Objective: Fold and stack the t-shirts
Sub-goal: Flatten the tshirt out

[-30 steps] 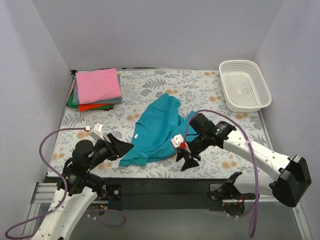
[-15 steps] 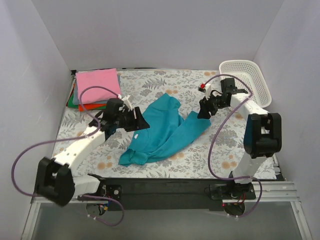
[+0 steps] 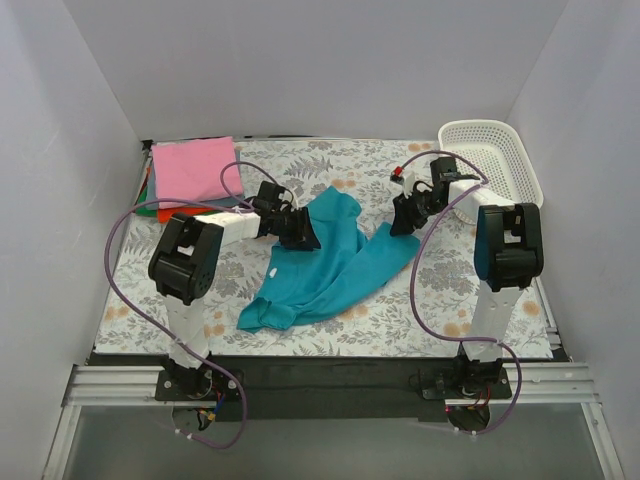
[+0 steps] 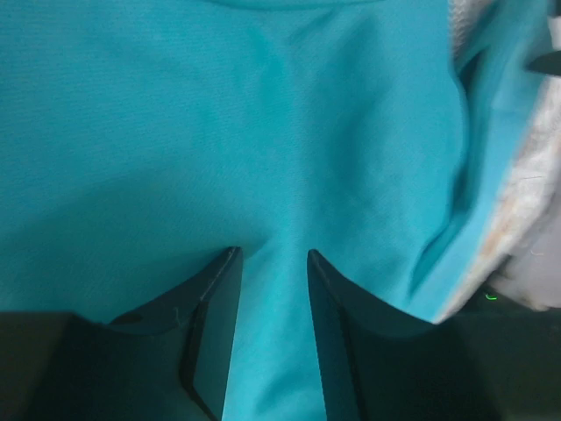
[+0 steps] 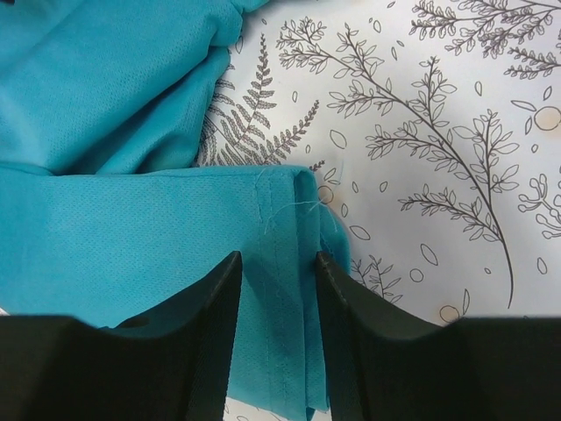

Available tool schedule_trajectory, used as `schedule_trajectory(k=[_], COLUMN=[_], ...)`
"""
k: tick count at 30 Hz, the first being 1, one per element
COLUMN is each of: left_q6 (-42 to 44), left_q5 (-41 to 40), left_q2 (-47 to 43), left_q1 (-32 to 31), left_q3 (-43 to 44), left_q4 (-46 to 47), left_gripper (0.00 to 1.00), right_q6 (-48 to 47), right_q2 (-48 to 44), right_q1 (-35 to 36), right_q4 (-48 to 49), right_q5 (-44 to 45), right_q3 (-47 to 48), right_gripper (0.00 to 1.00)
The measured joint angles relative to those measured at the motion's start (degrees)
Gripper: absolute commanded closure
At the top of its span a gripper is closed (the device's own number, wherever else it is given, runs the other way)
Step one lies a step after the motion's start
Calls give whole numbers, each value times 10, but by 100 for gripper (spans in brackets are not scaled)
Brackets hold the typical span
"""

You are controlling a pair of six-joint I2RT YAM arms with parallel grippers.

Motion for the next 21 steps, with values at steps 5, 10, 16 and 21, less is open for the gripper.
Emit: schedule_trajectory(k=[5,10,16,21], left_q6=[-14,-51,-104,-140], left_q5=[-14,-57,-134,-188], left_q2=[7,-25,-149,-283], left_q1=[1,1,10,20], left_q3=[-11,-61,-207,-314], left_q4=[15,52,83,70], left_gripper=[67,71,72,72], right_q6=[5,7,-32,-218], right_q2=[1,2,-113,-351], right_q1=[1,1,-9,-30], right_q4=[3,2,-21,-114], right_q5=[-3,-24,-38,-58], right_q3=[5,9,-63,-168], right_gripper=[84,99,99,99])
